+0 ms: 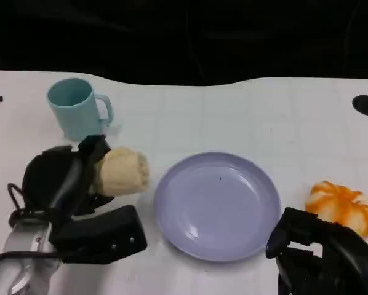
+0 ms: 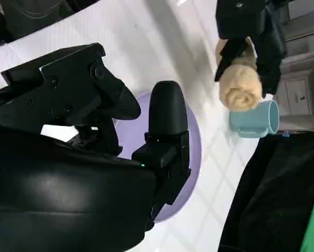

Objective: Grasp the towel on the left side of the plate with the left hand and place it into the plate.

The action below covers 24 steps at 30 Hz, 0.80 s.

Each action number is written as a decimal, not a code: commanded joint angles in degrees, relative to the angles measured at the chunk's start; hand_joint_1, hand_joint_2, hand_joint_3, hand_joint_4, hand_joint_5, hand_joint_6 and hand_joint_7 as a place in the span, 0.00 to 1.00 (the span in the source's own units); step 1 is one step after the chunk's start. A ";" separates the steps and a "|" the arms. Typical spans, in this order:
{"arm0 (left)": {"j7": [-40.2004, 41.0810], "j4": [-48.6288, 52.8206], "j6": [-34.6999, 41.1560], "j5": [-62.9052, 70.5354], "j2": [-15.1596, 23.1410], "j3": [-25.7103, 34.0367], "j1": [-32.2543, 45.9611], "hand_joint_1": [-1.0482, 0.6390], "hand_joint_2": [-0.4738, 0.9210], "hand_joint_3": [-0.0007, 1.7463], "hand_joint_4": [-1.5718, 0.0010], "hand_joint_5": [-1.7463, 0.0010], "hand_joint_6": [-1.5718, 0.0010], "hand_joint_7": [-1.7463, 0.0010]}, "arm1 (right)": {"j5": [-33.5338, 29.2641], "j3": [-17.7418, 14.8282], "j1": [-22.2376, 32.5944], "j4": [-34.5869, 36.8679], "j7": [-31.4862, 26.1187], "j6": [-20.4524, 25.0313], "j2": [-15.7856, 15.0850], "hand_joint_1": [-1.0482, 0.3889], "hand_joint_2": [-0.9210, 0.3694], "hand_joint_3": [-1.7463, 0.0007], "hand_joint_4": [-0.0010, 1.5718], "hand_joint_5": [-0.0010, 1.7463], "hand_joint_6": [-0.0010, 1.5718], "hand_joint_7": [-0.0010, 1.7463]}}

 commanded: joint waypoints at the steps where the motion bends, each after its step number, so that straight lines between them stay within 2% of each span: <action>1: -4.69 -6.00 2.17 0.08 -1.33 -0.88 -0.87 0.50 0.73 0.53 0.43 0.00 0.59 0.00 | 0.24 -0.53 -0.09 -0.11 0.08 0.22 -0.62 0.70 0.20 0.36 0.45 1.00 0.34 0.94; 6: -9.30 -8.95 4.87 0.35 -5.16 -2.87 -2.98 0.51 0.72 0.50 0.43 0.00 0.58 0.00 | 0.65 -0.73 -0.28 0.51 0.14 0.02 -0.35 0.71 0.19 0.37 0.46 1.00 0.34 0.94; 14: -12.36 -5.42 7.38 1.76 -10.61 -7.26 -7.58 0.51 0.71 0.55 0.43 0.00 0.58 0.00 | 0.18 -0.49 -0.35 0.24 0.02 0.20 -0.66 0.70 0.20 0.37 0.46 1.00 0.34 0.94; 17: -13.07 -2.15 8.06 2.61 -12.22 -9.41 -9.76 0.51 0.74 0.47 0.44 0.00 0.58 0.01 | 0.35 -0.56 -0.13 0.38 0.23 -0.13 -0.60 0.71 0.20 0.37 0.45 1.00 0.34 0.94; 20: -13.02 1.45 8.12 2.45 -14.07 -10.89 -11.54 0.52 0.75 0.44 0.45 0.00 0.58 0.02 | 0.59 -0.85 0.06 0.55 0.45 -0.43 -0.61 0.70 0.20 0.37 0.45 1.00 0.34 0.94; 23: -12.26 4.59 7.95 2.44 -15.47 -12.15 -12.78 0.51 0.75 0.42 0.44 0.00 0.54 0.12 | 0.56 -1.04 0.00 0.54 0.46 -0.32 -0.71 0.70 0.20 0.37 0.45 1.00 0.34 0.94; 24: -11.79 5.74 7.70 2.46 -15.98 -12.56 -13.15 0.51 0.77 0.36 0.44 0.00 0.54 0.11 | 0.44 -1.06 -0.07 0.57 0.44 -0.24 -0.78 0.70 0.20 0.37 0.45 1.00 0.34 0.94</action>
